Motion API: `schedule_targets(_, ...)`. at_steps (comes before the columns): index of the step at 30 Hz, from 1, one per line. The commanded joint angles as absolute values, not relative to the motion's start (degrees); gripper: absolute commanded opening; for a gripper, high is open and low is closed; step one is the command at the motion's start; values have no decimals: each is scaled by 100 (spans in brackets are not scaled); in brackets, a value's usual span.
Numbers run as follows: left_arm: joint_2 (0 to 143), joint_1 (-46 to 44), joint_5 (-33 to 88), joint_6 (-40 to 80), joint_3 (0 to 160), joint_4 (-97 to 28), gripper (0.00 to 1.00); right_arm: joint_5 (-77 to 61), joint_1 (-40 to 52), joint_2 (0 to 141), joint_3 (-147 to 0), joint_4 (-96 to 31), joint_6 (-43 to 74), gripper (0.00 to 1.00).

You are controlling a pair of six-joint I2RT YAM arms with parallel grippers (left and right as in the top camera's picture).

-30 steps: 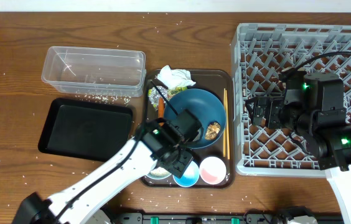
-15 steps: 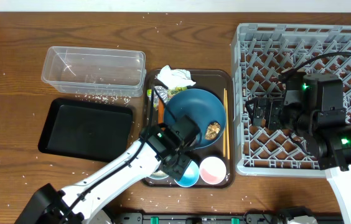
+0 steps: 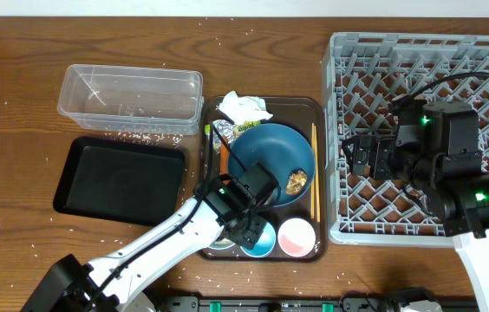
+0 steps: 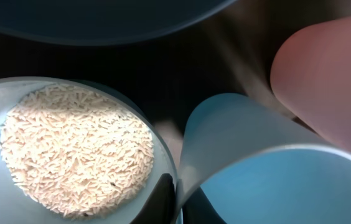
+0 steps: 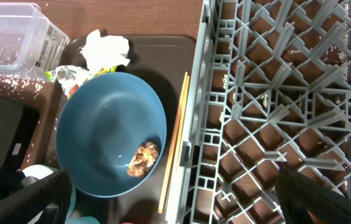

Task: Sort waste into correct bins and load items into the dishwasher rack
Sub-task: 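Grasp the light-blue cup with the left gripper and lift it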

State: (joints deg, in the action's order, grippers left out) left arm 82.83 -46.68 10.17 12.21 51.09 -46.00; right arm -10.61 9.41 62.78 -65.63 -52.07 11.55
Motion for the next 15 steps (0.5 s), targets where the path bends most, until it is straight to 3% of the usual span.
schedule_targets(1,8270,-4685,1000,1238,5118,-4602,6,-1026,864,6302,-6674,-5199,1192,99)
schedule_targets(15,7832,-4405,991,1232,6322,-5686,6,-1031,864,6302,-6674,-5210,1194,99)
